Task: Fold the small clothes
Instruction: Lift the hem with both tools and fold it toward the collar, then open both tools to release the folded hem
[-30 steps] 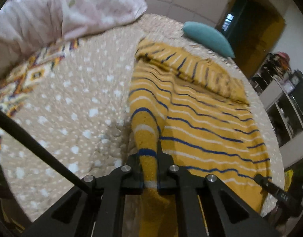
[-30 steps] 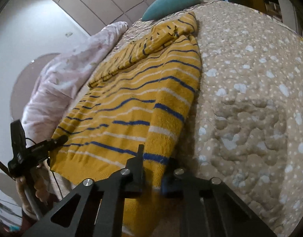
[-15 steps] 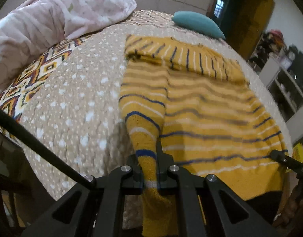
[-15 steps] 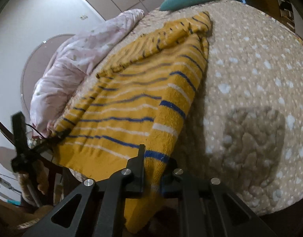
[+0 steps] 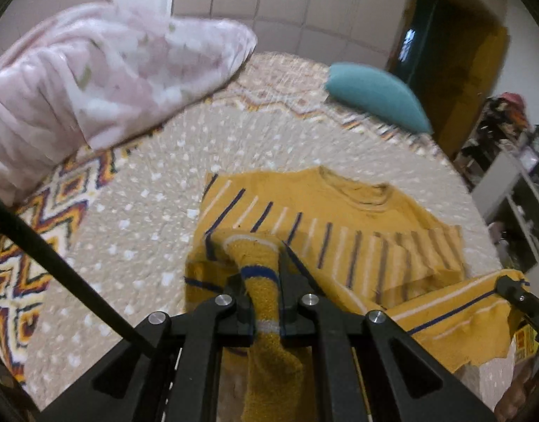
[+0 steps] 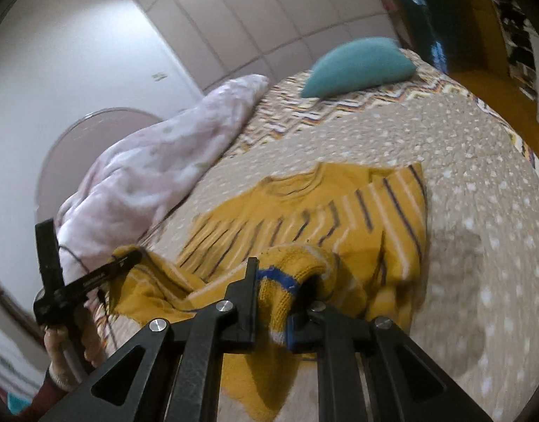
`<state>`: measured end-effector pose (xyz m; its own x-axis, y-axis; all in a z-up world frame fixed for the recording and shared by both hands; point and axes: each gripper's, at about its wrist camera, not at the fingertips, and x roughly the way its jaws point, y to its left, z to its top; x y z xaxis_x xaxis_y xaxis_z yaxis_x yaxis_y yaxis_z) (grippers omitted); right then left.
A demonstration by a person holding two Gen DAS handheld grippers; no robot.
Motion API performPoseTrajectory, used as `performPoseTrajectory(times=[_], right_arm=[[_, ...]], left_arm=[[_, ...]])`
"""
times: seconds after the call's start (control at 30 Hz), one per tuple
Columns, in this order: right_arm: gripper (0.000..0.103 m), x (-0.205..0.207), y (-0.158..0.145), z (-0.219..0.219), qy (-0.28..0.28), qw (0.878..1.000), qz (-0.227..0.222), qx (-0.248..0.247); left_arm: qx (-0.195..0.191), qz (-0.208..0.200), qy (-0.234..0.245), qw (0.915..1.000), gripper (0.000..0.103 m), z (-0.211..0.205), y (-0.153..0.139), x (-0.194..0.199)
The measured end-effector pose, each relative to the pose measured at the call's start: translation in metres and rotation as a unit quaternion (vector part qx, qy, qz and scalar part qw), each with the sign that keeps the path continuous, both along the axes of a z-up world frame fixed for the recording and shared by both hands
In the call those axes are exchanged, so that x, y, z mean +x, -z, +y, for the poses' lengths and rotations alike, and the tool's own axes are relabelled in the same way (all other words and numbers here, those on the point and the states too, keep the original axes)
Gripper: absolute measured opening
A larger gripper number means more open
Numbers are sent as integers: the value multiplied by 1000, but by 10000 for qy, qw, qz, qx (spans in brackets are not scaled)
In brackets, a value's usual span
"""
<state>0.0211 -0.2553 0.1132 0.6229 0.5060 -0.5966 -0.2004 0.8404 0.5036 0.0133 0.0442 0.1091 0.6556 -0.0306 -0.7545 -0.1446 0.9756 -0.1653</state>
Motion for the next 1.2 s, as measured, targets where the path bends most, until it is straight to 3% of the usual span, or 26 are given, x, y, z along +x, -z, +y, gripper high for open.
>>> performPoseTrajectory(times=[0.17,0.4,0.57,0.67,0.73,0.93,1.03,1.13,1.2], right_arm=[[13,44,28,-8,112,9991,389,87],[21,98,61,-29,248,9912,942,895],[62,134,87,-36,413,9779,1325,1561],[71,148,92,-39,549,9709,1342,1904],[76,153,91,-42,626,9676,1289,2081],[77,161,76,-51,824,9760,1147,1656],[77,153,64,-64,959,9806,1008,1380],[77,135,54,-68,944,9890,961,616],[77,117,52,-64,764,9928,917,89]], left_arm=[[-330,424,-120,9985,9,7,30,39],[-1569,735,-187,9847,18,32,45,81],[-2758,827,-396,9568,41,54,59,103],[-3377,796,-510,9365,47,67,65,109],[-3570,728,-578,9295,48,76,66,111],[-3095,580,-891,9449,48,101,57,113],[-2586,592,-885,9601,48,106,50,105],[-1929,565,-661,9774,58,100,44,89],[-1502,536,-481,9860,59,94,44,77]])
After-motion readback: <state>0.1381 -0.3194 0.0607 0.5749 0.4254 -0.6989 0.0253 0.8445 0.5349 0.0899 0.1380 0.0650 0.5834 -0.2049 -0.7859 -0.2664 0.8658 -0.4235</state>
